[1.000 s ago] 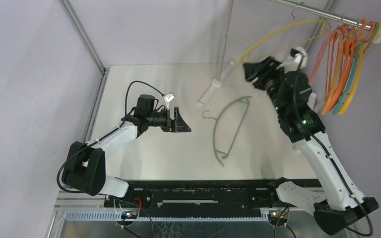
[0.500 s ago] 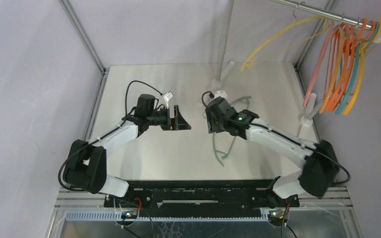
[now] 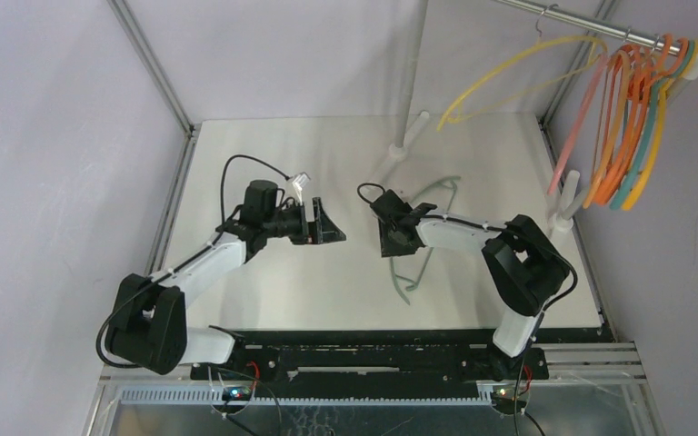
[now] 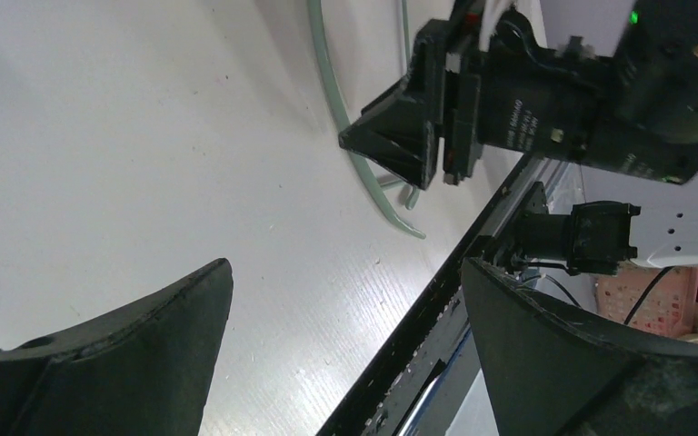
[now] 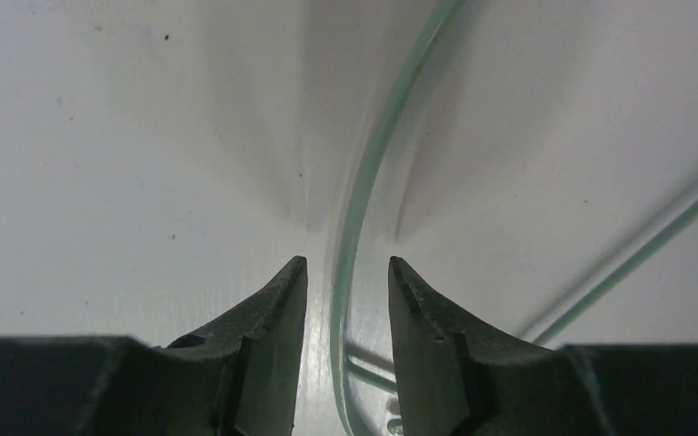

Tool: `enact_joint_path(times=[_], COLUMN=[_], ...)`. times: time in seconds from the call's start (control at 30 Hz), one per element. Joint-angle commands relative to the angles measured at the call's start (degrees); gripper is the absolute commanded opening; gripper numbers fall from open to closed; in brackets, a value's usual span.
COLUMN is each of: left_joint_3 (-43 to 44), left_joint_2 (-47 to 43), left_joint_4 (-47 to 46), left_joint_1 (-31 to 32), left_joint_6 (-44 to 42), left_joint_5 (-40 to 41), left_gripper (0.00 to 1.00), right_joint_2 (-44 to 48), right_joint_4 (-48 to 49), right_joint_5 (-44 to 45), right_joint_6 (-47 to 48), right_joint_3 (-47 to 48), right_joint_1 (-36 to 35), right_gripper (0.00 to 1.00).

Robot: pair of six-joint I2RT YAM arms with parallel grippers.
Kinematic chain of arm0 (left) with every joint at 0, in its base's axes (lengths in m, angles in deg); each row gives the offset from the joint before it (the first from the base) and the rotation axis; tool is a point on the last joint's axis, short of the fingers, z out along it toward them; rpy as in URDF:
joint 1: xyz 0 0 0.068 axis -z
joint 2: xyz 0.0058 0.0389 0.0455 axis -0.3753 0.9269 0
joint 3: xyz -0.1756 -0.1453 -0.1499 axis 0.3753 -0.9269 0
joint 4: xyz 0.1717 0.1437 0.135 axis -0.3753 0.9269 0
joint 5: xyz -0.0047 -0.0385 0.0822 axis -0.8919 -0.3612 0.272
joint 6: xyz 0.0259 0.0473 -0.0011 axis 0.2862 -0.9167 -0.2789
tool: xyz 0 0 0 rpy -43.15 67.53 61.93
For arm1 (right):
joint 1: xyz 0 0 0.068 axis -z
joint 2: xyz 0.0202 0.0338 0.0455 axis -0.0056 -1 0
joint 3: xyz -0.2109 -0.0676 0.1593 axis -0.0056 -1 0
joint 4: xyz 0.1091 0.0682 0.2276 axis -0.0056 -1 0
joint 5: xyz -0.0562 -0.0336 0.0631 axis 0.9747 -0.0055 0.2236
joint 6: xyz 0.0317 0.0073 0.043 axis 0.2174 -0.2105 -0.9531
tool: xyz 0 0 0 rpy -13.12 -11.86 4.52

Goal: Organize the hangers

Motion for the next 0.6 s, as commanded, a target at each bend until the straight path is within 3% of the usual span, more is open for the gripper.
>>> enact_joint_path(times=[0.0, 0.13, 0.37, 0.47, 0.57], left_joint_3=[-1.41, -1.88, -2.04, -2.57, -3.10], left_joint_2=[-3.05, -3.19, -3.42, -4.02, -4.61], left_joint_4=[-1.11, -1.03, -1.05, -1.02, -0.59], left_joint_1=[-0.45, -0.49, -0.61, -0.91, -1.47], left_joint_6=[0.43, 0.27, -0.06, -0.35, -0.92], left_joint_5=[0.70, 0.32, 0.26, 0.26, 0.33], left_gripper=[1.00, 0.99, 1.00, 1.00, 0.99], right_joint_2=[-1.81, -4.13, -9.29, -11.19, -11.92], right_joint_4=[5.31, 5.89, 0.24, -1.94, -2.63], right_joint_5=[-1.77, -0.55, 7.35, 10.10, 10.43], right_joint_6=[-1.66, -2.25, -2.89, -2.05, -1.72], right_joint_3=[-0.10, -0.10, -0.16, -0.74, -1.74], right_joint_1=[0.98, 0.84, -0.44, -1.38, -2.01], right_gripper=[0.45, 0.42, 0.09, 0.00, 0.00])
